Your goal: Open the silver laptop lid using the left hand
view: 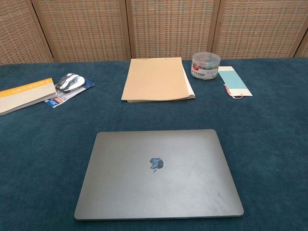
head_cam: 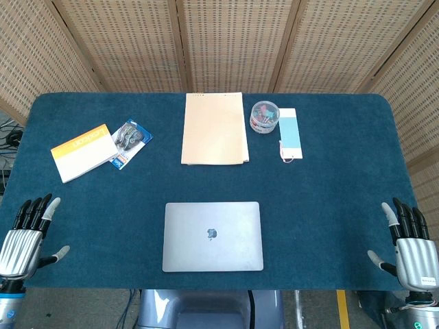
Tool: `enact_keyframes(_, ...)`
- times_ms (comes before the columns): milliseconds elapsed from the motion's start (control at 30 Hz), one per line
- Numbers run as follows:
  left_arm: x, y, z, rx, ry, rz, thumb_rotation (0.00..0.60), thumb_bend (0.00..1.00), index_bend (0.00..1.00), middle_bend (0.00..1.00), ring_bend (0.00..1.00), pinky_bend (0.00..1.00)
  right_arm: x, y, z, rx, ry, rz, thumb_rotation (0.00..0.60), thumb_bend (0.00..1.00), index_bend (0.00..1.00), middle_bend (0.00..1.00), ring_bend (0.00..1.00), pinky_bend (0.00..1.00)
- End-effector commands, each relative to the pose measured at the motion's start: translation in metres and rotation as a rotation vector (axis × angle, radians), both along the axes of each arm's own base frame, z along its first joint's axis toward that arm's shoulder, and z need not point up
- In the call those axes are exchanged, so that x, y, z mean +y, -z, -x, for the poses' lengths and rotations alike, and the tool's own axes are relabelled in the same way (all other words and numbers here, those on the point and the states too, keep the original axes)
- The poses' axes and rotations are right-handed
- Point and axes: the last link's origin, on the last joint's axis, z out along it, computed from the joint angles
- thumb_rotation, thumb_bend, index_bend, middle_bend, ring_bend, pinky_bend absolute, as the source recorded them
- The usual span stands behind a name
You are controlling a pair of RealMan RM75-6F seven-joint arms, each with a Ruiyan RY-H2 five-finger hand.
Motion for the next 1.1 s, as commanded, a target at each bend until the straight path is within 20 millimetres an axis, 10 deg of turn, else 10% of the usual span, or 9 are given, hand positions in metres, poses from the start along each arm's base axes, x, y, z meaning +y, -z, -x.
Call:
enact_keyframes(33,0.000,0.000,0.000,0.000,0.000,0.001,0.600,0.00,0.00,0.00,0.00,0.00,0.000,0.000,0.000,0.001,0.000,0.000,0.600,0.00,0.00,0.00,0.00,0.00)
enact_keyframes(500,0.000,0.011,-0.012,-0.047,0.085,0.086,0.600,0.00,0.00,0.00,0.00,0.00,0.000,0.002,0.000,-0.001,0.004,-0.008,0.600,0.00,0.00,0.00,0.00,0.00)
enact_keyframes(1100,0.024,0.124,-0.142,0.006,0.637,0.585,0.600,0.00,0.00,0.00,0.00,0.00,-0.005,0.000,0.007,-0.024,0.033,-0.016,0.600,0.00,0.00,0.00,0.00,0.00)
